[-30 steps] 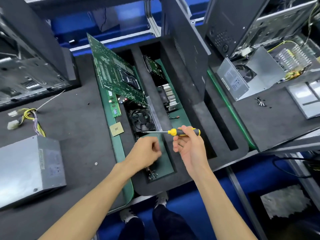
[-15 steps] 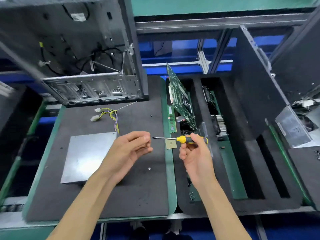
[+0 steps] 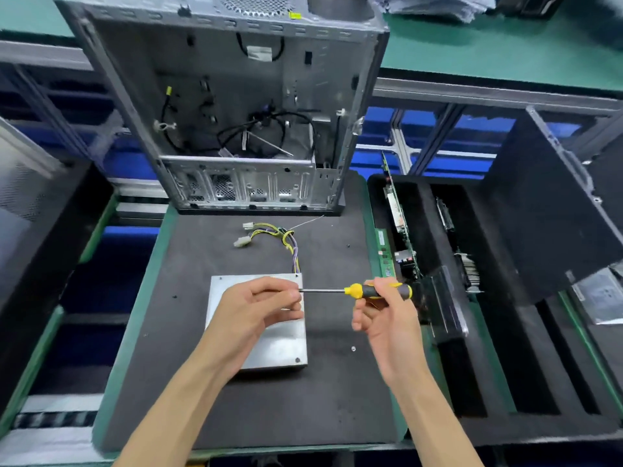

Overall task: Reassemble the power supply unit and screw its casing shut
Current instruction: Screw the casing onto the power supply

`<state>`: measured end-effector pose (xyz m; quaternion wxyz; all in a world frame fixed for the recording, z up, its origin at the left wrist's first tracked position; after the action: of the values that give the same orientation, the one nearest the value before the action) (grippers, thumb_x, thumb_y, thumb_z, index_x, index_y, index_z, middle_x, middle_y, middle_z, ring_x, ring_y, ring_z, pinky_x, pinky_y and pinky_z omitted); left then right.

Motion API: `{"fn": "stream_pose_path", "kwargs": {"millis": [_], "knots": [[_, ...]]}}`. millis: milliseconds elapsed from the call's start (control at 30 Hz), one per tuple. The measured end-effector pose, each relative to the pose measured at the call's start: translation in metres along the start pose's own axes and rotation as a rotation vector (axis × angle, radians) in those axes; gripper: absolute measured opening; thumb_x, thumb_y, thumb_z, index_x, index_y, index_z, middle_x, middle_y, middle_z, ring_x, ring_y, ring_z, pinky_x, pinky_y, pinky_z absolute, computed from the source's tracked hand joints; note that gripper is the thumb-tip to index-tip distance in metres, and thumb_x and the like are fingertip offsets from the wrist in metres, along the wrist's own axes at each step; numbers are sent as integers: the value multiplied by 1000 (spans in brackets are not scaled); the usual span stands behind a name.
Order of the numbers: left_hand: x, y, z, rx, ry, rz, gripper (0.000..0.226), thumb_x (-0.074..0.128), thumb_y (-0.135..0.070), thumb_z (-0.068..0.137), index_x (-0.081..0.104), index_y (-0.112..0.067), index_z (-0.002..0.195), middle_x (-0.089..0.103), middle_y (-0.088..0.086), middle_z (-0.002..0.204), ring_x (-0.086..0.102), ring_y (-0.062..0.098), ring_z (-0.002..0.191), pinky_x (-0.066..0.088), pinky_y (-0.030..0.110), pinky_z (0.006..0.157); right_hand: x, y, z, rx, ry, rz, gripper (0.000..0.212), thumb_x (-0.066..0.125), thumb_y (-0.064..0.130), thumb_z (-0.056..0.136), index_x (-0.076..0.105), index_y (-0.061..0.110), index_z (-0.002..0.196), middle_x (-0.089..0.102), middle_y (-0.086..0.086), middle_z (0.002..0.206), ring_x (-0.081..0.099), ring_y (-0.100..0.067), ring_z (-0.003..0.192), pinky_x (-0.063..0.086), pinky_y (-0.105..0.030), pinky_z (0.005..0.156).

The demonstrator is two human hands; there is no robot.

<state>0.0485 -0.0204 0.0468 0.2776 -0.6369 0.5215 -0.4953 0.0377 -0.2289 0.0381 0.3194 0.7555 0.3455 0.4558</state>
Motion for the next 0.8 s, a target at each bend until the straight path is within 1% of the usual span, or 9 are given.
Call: {"fn": "stream_pose_path", "kwargs": {"millis": [100, 200, 333, 400, 500, 567, 667, 733, 800], "knots": [[-17, 4, -1, -3, 8, 3, 18, 77, -19, 74, 77, -3, 81, 68, 14, 77, 66, 23, 71, 57, 26, 71, 10, -10, -5, -44, 18, -29, 17, 74, 17, 86, 60, 14, 76, 64, -17, 76, 56, -21, 55, 46, -31, 43], [-31, 6, -2, -4, -46, -49, 23, 77, -20, 74, 79, -1, 86, 69, 13, 77, 66, 20, 70, 58, 25, 69, 19, -20, -12, -64, 16, -40, 15, 67, 22, 87, 65, 14, 74, 62, -16, 74, 57, -22, 56, 47, -32, 45], [-44, 12, -5, -22, -87, -96, 10, 72, -7, 86, 79, -1, 88, 69, 13, 78, 66, 19, 71, 57, 24, 68, 29, -33, -18, -53, 9, -53, 16, 69, 23, 87, 69, 19, 72, 62, -12, 69, 58, -21, 56, 48, -31, 45], [-49, 14, -8, -22, -99, -52, 8, 71, -4, 88, 78, -1, 86, 70, 14, 78, 66, 22, 69, 57, 25, 68, 32, -37, -19, -56, 12, -70, 17, 71, 23, 88, 70, 20, 70, 62, -11, 69, 58, -20, 56, 48, -32, 45], [-55, 15, -12, 22, -120, 71, 10, 71, -3, 88, 79, -7, 83, 72, 15, 78, 69, 25, 68, 57, 25, 70, 34, -43, -19, -19, 1, -56, 16, 66, 24, 85, 71, 21, 70, 64, -9, 72, 57, -19, 57, 47, -30, 45], [-57, 15, -15, 55, -155, 101, 11, 73, -2, 87, 80, -10, 82, 74, 15, 78, 72, 26, 68, 58, 25, 70, 36, -50, -19, 44, -18, -2, 10, 67, 25, 84, 67, 16, 78, 65, -7, 73, 57, -16, 56, 45, -28, 44], [-57, 8, -16, 79, -163, 107, 6, 81, -14, 82, 81, -17, 87, 76, 12, 81, 74, 27, 70, 58, 23, 69, 40, -64, -16, 128, -69, 64, 20, 70, 28, 81, 62, 11, 88, 66, -6, 76, 57, -13, 56, 43, -24, 43], [-64, 2, -16, 101, -147, 151, 24, 84, -33, 73, 80, -25, 95, 77, 5, 87, 74, 22, 72, 57, 22, 69, 46, -69, -11, 155, -79, 88, 22, 71, 31, 81, 64, 10, 87, 66, -6, 77, 57, -11, 56, 42, -22, 42], [-82, 0, -13, 160, -255, 264, 26, 82, -37, 73, 79, -31, 98, 77, -1, 90, 70, 14, 76, 57, 22, 71, 55, -68, -1, 149, -85, 67, 23, 68, 31, 88, 64, 9, 86, 65, -5, 74, 55, -11, 53, 42, -22, 41]]}}
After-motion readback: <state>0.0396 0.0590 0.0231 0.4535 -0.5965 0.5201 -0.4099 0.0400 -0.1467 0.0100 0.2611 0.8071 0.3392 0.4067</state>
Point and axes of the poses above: each hand's wrist, its own z-axis towards the middle knuckle, its own x-axis out of the palm, y = z × x, the point moved 3 cm from there along z, towards the middle knuckle
